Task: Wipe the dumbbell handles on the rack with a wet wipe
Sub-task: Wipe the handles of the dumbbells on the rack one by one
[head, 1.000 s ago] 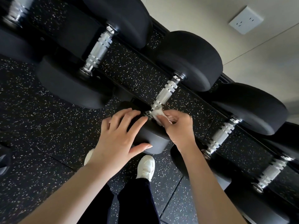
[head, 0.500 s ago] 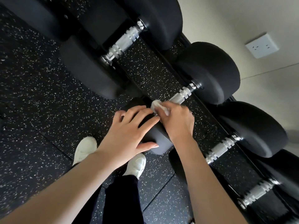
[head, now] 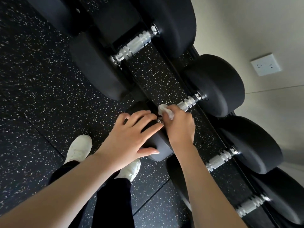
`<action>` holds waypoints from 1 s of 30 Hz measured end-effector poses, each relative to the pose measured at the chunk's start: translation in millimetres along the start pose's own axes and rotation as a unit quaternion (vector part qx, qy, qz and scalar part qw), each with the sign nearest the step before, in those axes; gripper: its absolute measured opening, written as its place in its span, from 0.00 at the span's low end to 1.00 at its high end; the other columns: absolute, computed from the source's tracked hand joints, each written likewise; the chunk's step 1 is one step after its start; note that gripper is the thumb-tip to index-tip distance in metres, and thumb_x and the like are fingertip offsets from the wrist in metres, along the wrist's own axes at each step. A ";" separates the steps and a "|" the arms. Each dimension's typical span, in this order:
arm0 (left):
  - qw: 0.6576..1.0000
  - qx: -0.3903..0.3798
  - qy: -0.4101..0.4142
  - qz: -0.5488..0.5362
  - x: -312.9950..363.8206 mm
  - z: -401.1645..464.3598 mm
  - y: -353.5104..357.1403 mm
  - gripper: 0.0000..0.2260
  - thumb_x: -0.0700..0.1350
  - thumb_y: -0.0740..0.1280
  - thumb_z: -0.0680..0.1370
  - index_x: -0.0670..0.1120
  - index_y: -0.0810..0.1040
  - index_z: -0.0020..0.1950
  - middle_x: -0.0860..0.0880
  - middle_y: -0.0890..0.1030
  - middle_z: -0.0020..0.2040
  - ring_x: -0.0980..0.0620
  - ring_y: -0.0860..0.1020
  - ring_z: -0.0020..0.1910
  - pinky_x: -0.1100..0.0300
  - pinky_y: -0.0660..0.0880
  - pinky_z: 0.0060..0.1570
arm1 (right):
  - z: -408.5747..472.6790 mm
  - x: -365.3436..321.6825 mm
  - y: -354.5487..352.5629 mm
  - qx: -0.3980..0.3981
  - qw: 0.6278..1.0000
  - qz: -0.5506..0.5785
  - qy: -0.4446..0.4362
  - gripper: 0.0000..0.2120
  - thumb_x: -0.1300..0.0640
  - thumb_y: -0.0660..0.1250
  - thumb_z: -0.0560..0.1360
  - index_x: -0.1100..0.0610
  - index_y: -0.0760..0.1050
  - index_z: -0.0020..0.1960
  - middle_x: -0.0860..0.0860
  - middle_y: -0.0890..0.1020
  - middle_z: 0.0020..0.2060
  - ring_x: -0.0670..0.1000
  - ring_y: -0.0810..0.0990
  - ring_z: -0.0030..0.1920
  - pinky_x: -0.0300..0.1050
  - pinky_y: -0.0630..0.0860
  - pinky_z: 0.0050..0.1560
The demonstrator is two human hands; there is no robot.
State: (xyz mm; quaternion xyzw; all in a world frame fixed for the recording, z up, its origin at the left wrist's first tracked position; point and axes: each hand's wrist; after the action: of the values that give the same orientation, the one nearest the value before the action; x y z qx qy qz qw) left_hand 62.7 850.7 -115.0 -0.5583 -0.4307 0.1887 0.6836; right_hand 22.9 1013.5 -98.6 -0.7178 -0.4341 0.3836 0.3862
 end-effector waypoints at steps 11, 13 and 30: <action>1.000 -0.002 -0.002 -0.009 -0.7 -1.4 1.9 0.27 0.64 0.57 0.74 0.51 0.71 0.68 0.49 0.74 0.66 0.47 0.68 0.68 0.48 0.66 0.55 | 39.4 4.9 -28.1 0.098 0.991 -0.075 0.045 0.11 0.55 0.58 0.78 0.61 0.74 0.55 0.61 0.81 0.48 0.63 0.78 0.52 0.52 0.74 0.48; 1.000 -0.003 -0.004 -0.012 -0.8 -1.7 2.3 0.27 0.64 0.57 0.74 0.51 0.71 0.68 0.49 0.74 0.66 0.47 0.68 0.68 0.48 0.66 0.56 | 49.0 9.2 -33.4 0.115 0.989 -0.076 0.053 0.11 0.56 0.57 0.79 0.61 0.75 0.54 0.61 0.81 0.48 0.63 0.78 0.51 0.51 0.73 0.47; 0.999 -0.045 0.002 -0.023 1.5 6.4 -20.1 0.30 0.65 0.55 0.75 0.47 0.72 0.68 0.48 0.75 0.64 0.46 0.71 0.63 0.50 0.72 0.54 | 11.1 19.5 -35.3 0.181 0.942 0.261 0.106 0.06 0.57 0.67 0.74 0.59 0.78 0.50 0.50 0.80 0.36 0.48 0.77 0.35 0.40 0.72 0.37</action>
State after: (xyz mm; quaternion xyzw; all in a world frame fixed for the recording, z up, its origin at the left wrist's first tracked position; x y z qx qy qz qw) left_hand 53.9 849.5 -95.8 -0.5789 -0.4500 0.1518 0.6628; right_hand 8.0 1045.4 -76.0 -0.7606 -0.1115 0.4645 0.4396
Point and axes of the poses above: each hand's wrist, its own z-axis towards the middle knuckle, its own y-axis out of the palm, x = y × z
